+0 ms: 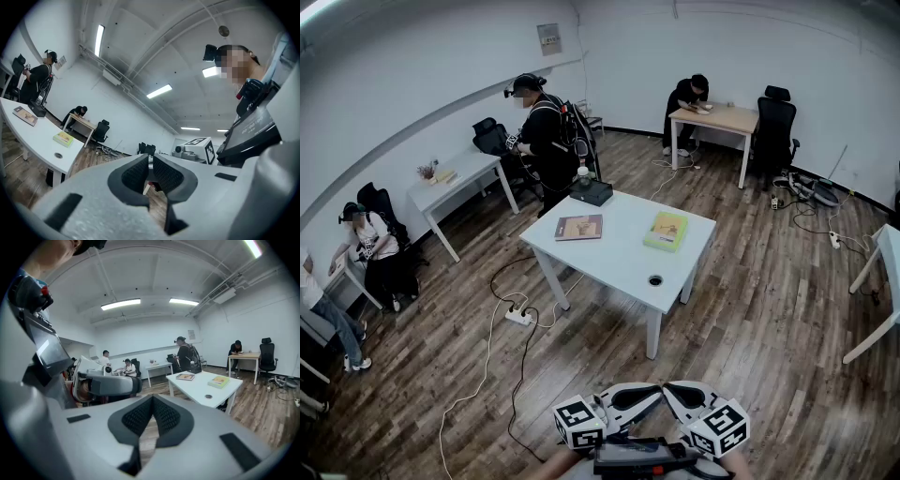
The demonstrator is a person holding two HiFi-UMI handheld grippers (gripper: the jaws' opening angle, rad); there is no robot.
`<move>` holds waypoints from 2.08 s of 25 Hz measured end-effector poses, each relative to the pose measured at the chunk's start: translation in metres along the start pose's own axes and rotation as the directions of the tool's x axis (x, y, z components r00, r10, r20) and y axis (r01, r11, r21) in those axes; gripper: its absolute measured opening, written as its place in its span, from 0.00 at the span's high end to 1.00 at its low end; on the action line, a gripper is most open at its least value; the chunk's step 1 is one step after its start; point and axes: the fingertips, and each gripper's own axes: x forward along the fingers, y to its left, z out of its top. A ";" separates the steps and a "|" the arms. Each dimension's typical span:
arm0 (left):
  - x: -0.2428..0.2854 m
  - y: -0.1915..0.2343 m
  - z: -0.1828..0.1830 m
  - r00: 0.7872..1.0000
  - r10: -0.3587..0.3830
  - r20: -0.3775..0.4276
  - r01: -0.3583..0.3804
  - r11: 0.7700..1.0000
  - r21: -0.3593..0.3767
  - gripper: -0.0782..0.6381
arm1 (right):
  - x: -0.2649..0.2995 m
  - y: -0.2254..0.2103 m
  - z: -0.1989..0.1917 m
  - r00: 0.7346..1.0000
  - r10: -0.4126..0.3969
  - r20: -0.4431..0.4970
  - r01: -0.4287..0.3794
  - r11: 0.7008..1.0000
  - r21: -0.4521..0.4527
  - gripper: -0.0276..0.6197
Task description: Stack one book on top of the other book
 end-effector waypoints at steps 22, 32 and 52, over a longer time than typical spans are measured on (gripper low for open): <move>0.022 -0.017 -0.010 0.999 -0.048 -0.009 0.048 0.998 -0.034 0.83 | -0.024 -0.010 0.003 0.997 -0.026 0.070 0.025 1.000 0.009 0.91; 0.023 -0.016 -0.010 0.999 -0.029 -0.016 0.028 0.997 -0.069 0.83 | -0.021 -0.012 -0.003 0.998 -0.041 0.046 0.040 0.999 0.004 0.91; 0.044 -0.008 -0.032 0.993 -0.039 -0.107 0.029 0.995 -0.090 0.83 | -0.030 -0.034 -0.020 0.993 -0.116 -0.026 0.116 0.993 -0.023 0.91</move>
